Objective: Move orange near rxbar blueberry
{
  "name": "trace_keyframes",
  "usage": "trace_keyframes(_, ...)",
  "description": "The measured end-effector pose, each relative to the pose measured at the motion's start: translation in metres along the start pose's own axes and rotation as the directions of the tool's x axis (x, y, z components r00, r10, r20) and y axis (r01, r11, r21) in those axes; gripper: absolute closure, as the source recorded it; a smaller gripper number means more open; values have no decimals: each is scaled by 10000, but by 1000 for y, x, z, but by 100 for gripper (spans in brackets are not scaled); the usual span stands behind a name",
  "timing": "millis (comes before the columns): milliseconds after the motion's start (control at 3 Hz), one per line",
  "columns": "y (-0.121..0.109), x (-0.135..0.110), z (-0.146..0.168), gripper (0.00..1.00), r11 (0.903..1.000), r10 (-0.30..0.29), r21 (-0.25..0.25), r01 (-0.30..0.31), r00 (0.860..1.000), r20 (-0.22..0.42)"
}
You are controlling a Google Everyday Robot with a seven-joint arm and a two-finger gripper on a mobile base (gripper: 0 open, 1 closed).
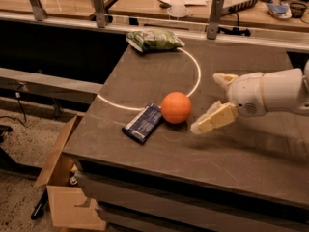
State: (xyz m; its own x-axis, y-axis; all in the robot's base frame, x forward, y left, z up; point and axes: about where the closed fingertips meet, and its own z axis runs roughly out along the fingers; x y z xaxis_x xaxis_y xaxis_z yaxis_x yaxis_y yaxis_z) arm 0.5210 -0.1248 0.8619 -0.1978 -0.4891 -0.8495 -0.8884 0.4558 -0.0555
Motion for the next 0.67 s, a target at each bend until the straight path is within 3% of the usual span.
trace_keyframes(333,-20,10,-46,0,9919,57,1270,12,9985,-538)
trace_keyframes(667,-23,12,-51,0,9900,69,1411,20,9980,-626)
